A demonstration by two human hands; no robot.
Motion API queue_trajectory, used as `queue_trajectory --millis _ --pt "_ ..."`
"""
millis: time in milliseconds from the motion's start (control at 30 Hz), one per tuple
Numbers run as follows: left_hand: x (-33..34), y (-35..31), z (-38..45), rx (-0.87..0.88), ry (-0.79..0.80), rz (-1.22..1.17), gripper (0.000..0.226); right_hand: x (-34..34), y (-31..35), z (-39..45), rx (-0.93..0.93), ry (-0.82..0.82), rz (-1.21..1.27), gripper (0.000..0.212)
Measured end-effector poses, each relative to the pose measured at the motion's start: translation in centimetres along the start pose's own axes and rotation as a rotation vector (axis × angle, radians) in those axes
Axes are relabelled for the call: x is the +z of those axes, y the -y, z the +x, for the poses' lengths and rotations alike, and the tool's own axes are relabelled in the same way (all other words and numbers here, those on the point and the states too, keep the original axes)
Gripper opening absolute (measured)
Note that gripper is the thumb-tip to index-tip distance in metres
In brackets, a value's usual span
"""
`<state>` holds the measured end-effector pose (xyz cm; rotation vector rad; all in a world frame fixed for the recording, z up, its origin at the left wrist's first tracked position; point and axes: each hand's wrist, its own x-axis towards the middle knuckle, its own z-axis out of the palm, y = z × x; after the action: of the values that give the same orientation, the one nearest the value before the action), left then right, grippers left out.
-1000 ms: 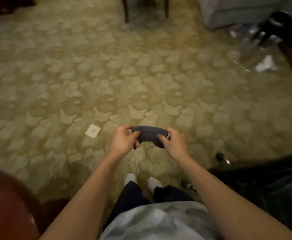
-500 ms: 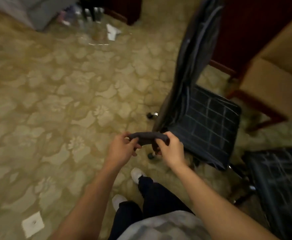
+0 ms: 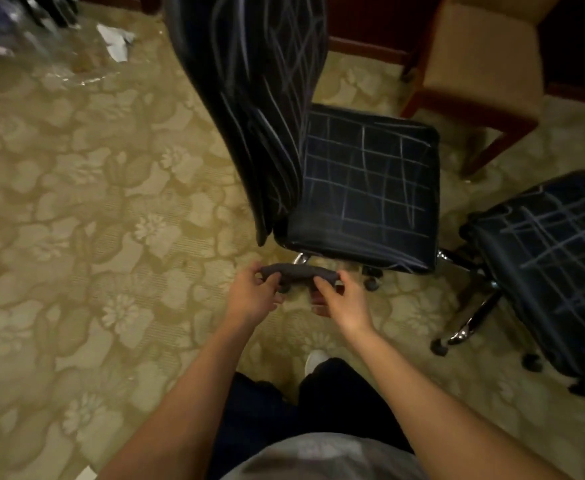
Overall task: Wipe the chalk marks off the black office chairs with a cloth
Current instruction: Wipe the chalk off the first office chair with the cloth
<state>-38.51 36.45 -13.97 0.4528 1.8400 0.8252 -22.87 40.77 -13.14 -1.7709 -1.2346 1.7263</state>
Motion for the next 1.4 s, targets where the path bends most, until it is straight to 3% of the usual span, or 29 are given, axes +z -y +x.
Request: queue_trajectory --millis 167,367,467,767,867,967,1100,1233,1400 --pt "4.1 3.0 5.5 -0.024 -0.026 -0.009 0.009 -0.1 -4.5 5.6 0.056 -0.056 0.072 0.007" --pt "6.4 7.0 14.0 0.004 -0.021 0.025 0.026 1.6 -9.6 13.6 0.062 -0.156 0.098 0.007" --pt "7.7 7.9 16.5 0.03 0.005 0.008 0.021 2.0 -11.3 16.4 0.057 -0.215 0.113 0.006" --pt "21.0 8.3 16.7 0.07 0.26 -0.051 0.012 -6.0 -16.9 21.4 0.11 -0.737 0.303 0.011" --pt "25.5 8.7 17.9 0.258 0.29 0.053 0.005 -9.8 -17.3 22.7 0.014 -0.808 0.352 0.011" --pt "28.1 9.7 20.0 0.464 0.171 0.121 0.008 -10.7 -18.1 24.5 -0.049 -0.854 0.278 0.011" --pt "28.6 11.6 21.9 0.667 0.103 0.117 0.016 -9.1 -20.6 26.5 -0.169 -1.013 0.172 0.009" --pt "28.0 12.6 22.8 0.894 0.003 0.114 0.014 -7.8 -20.9 26.7 -0.266 -1.061 0.166 0.01" --pt "28.4 14.0 23.0 0.937 -0.081 0.03 0.01 -7.8 -22.8 26.7 -0.408 -0.986 0.182 0.01"
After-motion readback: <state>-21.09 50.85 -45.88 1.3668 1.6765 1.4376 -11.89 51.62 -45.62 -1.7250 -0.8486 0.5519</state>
